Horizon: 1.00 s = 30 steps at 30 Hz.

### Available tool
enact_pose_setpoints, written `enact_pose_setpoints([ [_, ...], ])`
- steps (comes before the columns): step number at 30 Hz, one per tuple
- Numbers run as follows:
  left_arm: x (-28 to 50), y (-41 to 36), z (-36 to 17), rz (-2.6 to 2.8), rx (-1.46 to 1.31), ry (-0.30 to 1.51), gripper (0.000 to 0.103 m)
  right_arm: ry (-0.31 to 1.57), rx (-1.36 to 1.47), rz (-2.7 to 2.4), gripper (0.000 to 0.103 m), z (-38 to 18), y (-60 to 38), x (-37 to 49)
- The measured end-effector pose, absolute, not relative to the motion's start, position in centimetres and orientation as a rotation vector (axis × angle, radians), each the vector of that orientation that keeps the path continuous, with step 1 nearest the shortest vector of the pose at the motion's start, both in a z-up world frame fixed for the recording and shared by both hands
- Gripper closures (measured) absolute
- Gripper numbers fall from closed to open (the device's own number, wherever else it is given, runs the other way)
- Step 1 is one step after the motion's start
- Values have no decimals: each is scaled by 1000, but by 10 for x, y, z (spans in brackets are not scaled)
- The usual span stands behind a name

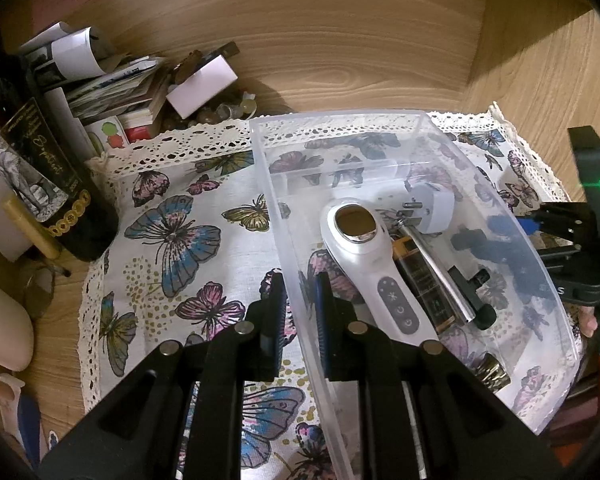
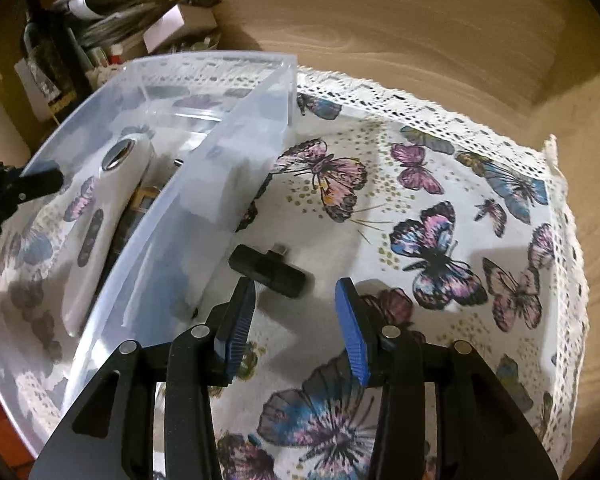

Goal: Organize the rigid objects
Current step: 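Grasp the black adapter with the right gripper, then place the black adapter into the clear box and release it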

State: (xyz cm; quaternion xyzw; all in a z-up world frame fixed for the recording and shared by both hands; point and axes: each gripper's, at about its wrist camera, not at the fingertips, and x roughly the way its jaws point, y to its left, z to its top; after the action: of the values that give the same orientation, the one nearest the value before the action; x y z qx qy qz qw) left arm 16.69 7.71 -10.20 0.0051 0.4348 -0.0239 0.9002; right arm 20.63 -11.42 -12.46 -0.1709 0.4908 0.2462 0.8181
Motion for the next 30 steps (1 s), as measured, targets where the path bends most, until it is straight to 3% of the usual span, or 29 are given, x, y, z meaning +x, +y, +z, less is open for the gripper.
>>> enact_pose_setpoints([
  [6,167,77,-102,-50,11,900,88,1038,-370,539,64,-131,-108,215],
  [10,167,77,-103,-50,12,902,88,1027,-371,534,89,-132,-107,217],
  [30,159,75,-98,-56,16,877,88,779,-307,497,89,-47,-111,178],
])
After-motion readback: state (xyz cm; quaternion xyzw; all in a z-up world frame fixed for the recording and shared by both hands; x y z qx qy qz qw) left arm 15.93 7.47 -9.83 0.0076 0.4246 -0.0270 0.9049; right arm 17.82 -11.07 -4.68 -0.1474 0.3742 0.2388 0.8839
